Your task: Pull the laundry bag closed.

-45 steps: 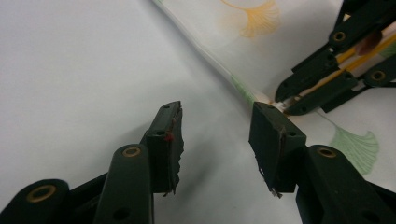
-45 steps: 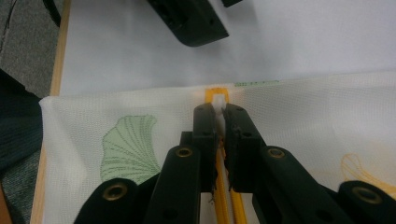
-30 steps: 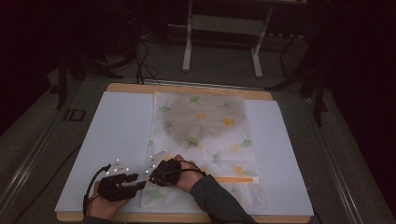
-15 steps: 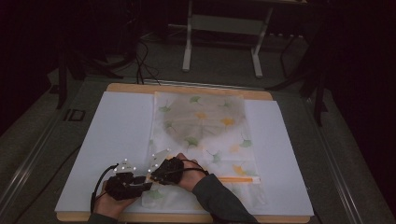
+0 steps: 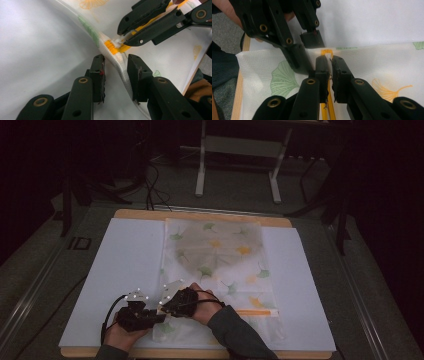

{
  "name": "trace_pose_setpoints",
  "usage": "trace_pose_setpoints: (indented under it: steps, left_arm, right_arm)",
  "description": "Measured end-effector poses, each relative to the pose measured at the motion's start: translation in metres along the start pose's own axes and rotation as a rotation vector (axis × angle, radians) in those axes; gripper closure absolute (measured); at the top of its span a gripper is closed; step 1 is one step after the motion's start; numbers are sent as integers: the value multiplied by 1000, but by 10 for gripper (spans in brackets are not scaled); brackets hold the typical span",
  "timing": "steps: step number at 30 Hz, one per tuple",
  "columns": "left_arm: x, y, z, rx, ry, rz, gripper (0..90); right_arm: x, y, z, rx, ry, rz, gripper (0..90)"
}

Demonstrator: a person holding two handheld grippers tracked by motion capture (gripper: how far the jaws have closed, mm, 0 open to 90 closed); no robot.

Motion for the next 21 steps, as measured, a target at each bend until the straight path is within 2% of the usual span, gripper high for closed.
trace_pose_setpoints:
  steps: [3, 8, 13, 17, 21]
  left_arm:
    - [-2, 2, 0, 8, 0, 14, 691]
    - [-2, 3, 2, 19, -11, 42, 765]
    - [0, 4, 3, 24, -45, 92, 864]
    - [3, 5, 4, 19, -76, 122, 879]
    - [3, 5, 5, 16, -82, 128, 881]
  right_arm:
    - [0, -1, 0, -1, 0, -1, 839]
    - [1, -1, 0, -4, -3, -5, 840]
    - [1, 1, 3, 2, -3, -7, 840]
    - [1, 4, 6, 5, -1, -8, 841]
    - [1, 5, 8, 4, 3, -18, 842]
Point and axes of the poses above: each handheld gripper's, and its own axes: y roughly forward along the jaws, z roughly out of its underside, x roughly to its left, the point moved 6 cm from there along y, roughly forward along the jaws, and after that the axes turned 4 degrees about -x, right-handed, at the moved point
